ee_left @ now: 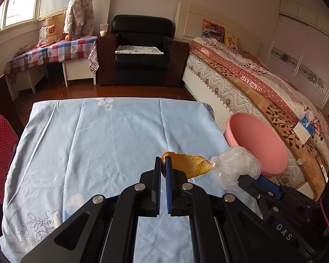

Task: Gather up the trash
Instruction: 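Carry the orange peel and white bag over the pink bucket with both tools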

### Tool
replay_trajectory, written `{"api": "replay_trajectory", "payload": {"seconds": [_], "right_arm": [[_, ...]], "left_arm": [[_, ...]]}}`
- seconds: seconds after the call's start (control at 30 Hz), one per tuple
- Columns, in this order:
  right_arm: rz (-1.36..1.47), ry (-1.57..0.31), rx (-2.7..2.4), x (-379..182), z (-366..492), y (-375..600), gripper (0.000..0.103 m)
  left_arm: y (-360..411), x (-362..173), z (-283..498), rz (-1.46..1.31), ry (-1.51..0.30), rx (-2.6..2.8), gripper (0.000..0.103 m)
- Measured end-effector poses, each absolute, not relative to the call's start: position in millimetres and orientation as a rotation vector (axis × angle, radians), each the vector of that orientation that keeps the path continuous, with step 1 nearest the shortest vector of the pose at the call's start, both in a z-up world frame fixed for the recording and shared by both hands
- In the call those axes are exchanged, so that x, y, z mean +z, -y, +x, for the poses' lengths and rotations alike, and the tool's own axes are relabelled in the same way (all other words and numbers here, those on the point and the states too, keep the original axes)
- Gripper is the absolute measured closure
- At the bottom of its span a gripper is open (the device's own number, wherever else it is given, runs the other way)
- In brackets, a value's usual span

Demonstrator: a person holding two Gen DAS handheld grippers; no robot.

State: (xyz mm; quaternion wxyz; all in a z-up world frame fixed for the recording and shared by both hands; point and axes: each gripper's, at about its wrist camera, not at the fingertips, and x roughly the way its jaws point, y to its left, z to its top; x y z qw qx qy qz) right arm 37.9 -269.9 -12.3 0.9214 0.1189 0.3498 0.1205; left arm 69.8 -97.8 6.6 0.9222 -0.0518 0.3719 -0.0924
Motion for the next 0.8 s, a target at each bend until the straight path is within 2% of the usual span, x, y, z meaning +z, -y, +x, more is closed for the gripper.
{"api": "replay_trajectory", "payload": {"seconds": [0.8], "right_arm": [[0.331,-0.652,0.151,-5,23,336,0.084]], "left_arm": [[167,18,73,-0.016,-0.735,-0.263,0.100]]}}
